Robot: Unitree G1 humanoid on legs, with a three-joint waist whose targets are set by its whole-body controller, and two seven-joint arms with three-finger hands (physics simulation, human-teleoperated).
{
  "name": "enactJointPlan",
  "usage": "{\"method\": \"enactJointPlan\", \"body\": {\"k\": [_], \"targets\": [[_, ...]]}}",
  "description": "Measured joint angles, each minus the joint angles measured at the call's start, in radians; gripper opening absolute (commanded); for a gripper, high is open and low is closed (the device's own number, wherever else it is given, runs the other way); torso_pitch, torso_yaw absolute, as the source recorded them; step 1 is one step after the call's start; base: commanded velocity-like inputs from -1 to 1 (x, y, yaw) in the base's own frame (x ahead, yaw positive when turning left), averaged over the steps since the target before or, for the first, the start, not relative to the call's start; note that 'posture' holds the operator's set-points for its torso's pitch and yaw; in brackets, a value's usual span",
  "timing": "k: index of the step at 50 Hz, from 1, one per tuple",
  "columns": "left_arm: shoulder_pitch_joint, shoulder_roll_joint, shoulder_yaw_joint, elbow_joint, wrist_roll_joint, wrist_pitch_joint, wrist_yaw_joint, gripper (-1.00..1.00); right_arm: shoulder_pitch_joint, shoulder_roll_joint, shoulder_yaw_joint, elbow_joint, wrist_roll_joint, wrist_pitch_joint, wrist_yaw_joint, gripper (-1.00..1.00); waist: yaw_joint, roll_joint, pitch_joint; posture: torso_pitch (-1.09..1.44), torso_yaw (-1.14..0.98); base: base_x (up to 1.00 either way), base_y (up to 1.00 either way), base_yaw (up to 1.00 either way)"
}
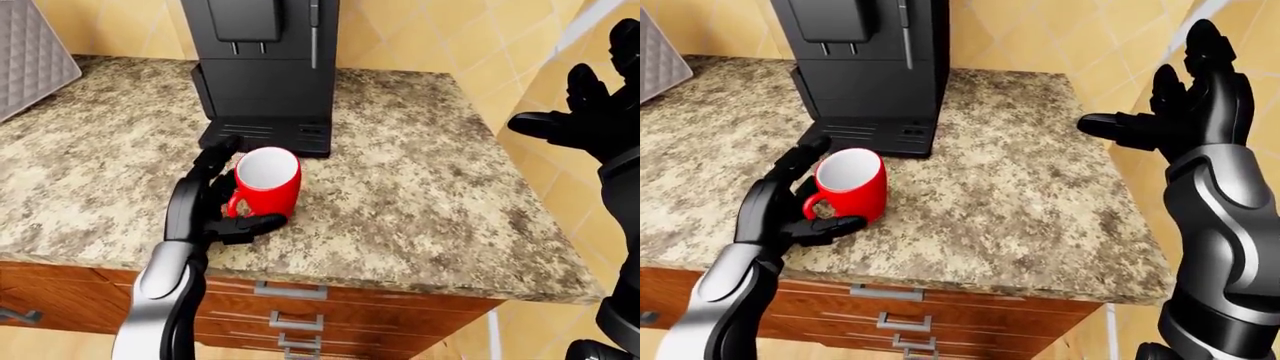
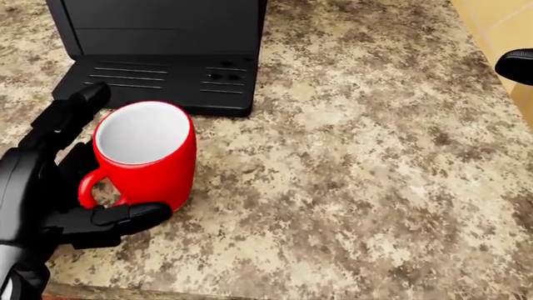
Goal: Pick the mug from under the coffee machine dispenser and place it on the counter.
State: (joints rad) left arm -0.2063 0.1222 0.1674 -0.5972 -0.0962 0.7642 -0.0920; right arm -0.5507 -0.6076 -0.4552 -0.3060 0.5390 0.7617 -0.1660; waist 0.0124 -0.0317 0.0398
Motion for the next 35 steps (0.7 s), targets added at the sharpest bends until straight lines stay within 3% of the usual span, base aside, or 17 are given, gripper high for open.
{"method": "enactJointPlan", "body": {"k": [20, 35], "targets": [[-0.06, 0.031, 0.036, -0.091, -0.036, 0.1, 0.01, 1.0, -0.004, -0.005, -0.001, -0.008, 0.011, 0.01, -0.003, 1.0, -0.001, 0.003, -0.002, 0.0, 0.0, 0.0, 0.0, 0.0], [-0.044, 0.047, 0.063, -0.143, -0.089, 0.185, -0.004, 1.0, -0.007, -0.01, 0.0, -0.005, 0.015, 0.011, -0.006, 1.0, -0.001, 0.004, 0.001, 0.0, 0.0, 0.0, 0.0, 0.0]]}}
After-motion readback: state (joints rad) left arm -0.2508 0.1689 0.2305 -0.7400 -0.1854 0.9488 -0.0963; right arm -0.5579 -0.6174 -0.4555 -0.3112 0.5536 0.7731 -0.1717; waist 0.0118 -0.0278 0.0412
